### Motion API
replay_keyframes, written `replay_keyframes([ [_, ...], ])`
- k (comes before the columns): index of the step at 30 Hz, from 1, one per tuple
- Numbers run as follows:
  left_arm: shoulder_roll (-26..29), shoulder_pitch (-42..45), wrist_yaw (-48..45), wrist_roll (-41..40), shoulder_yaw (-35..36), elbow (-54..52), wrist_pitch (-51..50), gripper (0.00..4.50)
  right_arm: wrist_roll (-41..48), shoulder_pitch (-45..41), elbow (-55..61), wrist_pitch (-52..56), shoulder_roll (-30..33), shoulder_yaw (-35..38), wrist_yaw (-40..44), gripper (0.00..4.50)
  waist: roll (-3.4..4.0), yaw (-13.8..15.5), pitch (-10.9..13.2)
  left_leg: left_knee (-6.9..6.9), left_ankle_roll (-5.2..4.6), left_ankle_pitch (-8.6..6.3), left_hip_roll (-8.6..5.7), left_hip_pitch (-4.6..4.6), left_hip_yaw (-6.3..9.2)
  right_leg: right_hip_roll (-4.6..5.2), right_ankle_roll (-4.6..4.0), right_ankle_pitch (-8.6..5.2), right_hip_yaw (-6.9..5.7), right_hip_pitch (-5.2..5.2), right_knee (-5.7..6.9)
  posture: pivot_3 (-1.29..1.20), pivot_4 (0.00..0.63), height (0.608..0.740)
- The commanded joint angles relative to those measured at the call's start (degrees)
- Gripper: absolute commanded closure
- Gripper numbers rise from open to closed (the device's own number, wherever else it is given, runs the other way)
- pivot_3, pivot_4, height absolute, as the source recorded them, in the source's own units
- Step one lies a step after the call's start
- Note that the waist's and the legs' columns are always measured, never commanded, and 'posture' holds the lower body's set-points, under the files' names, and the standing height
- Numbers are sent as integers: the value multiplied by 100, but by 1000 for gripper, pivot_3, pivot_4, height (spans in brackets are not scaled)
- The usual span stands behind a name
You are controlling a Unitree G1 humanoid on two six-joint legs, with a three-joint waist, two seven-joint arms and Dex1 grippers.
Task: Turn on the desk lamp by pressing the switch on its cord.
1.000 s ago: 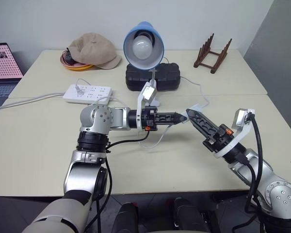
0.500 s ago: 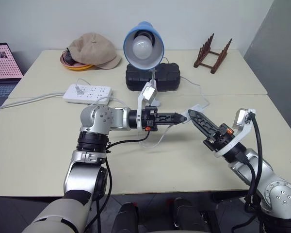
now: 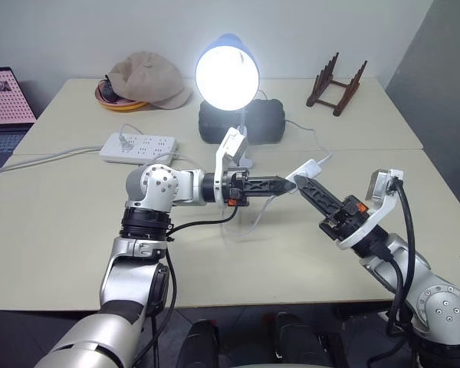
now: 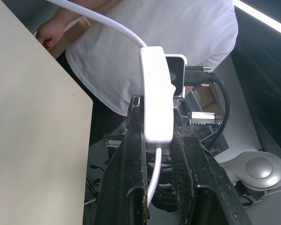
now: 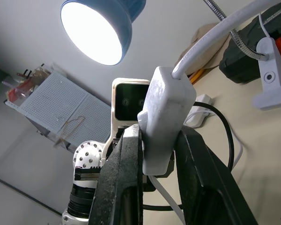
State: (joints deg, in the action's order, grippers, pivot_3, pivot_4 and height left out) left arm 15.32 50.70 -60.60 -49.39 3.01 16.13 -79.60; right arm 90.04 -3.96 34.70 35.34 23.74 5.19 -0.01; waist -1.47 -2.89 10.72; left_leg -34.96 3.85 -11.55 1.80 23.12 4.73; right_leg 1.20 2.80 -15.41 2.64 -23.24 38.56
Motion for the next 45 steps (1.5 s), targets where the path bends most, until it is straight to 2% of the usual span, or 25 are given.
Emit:
replay_keyframes([
  [1,18,151,42,-71,-21,-146,58,4113,-322,-27,50,68,112,-41,-57,3121,0,0,0,0,0,0,0,0,0,0,0,0,0,0,0,0,150,740],
  [3,45,165,35,14,-105,-104,172,4113,-316,34,73,104,179,11,21,2526,-1,1,1,0,0,0,0,2,0,0,0,0,-1,-1,-1,0,150,740],
  [4,58,169,33,57,-143,-83,227,4113,-339,60,84,120,209,28,44,2410,-1,3,1,0,0,0,0,2,0,0,0,0,-1,-1,-1,0,150,740],
  [5,87,164,19,207,-269,-64,420,4113,-369,142,118,172,314,78,121,2085,-1,6,1,0,0,0,0,3,0,0,0,0,0,-1,-2,0,150,740],
  [6,105,179,38,421,-409,28,687,4113,-405,252,162,231,467,167,205,2017,-1,14,1,0,0,0,0,3,0,0,0,0,0,-1,-3,0,150,740],
  [9,181,212,-28,939,-798,251,1359,4113,-407,509,256,307,834,408,389,1139,-1,56,1,1,0,0,0,7,0,0,0,0,-1,-1,-10,0,150,740],
  [12,278,232,-109,2372,-1819,887,3306,4113,-1079,882,502,489,1624,772,671,512,0,88,0,0,0,-1,-2,9,-3,2,0,0,1,-1,-15,0,150,740],
  [14,227,310,-67,3049,-2237,1342,4299,4113,-1825,1011,732,542,2142,772,871,131,2,104,-1,1,0,-1,-3,11,-4,2,-19,-10,2,0,-32,0,150,740],
  [17,35,494,182,4107,-2795,2262,6059,4113,-3164,1082,1041,416,2677,382,1029,19,2,109,-1,1,0,-1,-2,30,-6,2,-17,-8,3,-2,-59,0,150,740],
  [19,-86,602,330,4607,-2995,2812,6922,4113,-3603,1080,1139,345,2648,166,1053,19,0,132,0,0,0,-1,-3,45,-3,2,-7,-2,0,-5,-72,0,150,740],
  [22,-217,703,384,5049,-3111,3366,7787,4113,-4158,1088,1216,309,2514,-144,1091,19,0,145,0,-1,0,-1,-6,68,-1,4,25,16,-2,-12,-88,0,150,740],
  [25,-298,760,207,5115,-2956,3618,8073,4113,-4457,1104,1210,344,2315,-251,1045,19,0,142,0,-4,1,-1,-11,72,-2,9,30,18,1,-11,-93,0,150,740],
  [26,-292,768,111,5102,-2898,3638,8126,3766,-4466,1117,1208,367,2252,-247,1063,5,0,142,0,-5,1,-1,-11,73,-2,9,32,19,0,-11,-92,0,150,740],
  [32,108,787,-744,4677,-2359,3219,7569,2570,-4798,1197,974,325,2051,-67,1281,0,0,98,0,-9,0,-1,-10,69,0,7,37,23,1,-10,-84,0,150,740],
  [36,612,623,-992,4361,-1856,2517,7066,1778,-5068,1146,659,201,2063,39,1610,0,0,94,0,-8,0,-1,-8,68,3,5,37,22,-3,-12,-78,0,150,740],
  [37,796,495,-1024,4278,-1716,2249,6916,1443,-5127,1138,541,156,2100,90,1755,0,2,94,0,-8,0,-1,-8,67,4,5,37,22,-3,-12,-76,0,150,740],
  [39,1124,221,-986,4085,-1410,1705,6512,1017,-5249,1122,302,52,2152,211,2004,0,4,85,-1,-8,0,-1,-7,66,4,5,37,22,-3,-12,-75,0,150,740],
  [42,1592,-351,-457,3878,-759,952,5947,322,-5410,1097,-140,-137,2111,464,2270,0,4,93,-1,-8,0,-1,-6,63,3,5,37,22,-2,-11,-72,0,150,740],
  [44,1824,-799,-70,3841,-397,587,5753,29,-5584,1131,-424,-318,2077,574,2417,0,4,103,-1,-9,0,-1,-5,61,5,5,37,22,-4,-11,-67,0,150,740],
  [45,1961,-1128,215,3914,-206,403,5762,29,-5712,1149,-598,-446,2049,600,2474,0,4,105,-1,-9,0,-1,-5,59,5,5,37,22,-3,-11,-63,0,150,740],
])
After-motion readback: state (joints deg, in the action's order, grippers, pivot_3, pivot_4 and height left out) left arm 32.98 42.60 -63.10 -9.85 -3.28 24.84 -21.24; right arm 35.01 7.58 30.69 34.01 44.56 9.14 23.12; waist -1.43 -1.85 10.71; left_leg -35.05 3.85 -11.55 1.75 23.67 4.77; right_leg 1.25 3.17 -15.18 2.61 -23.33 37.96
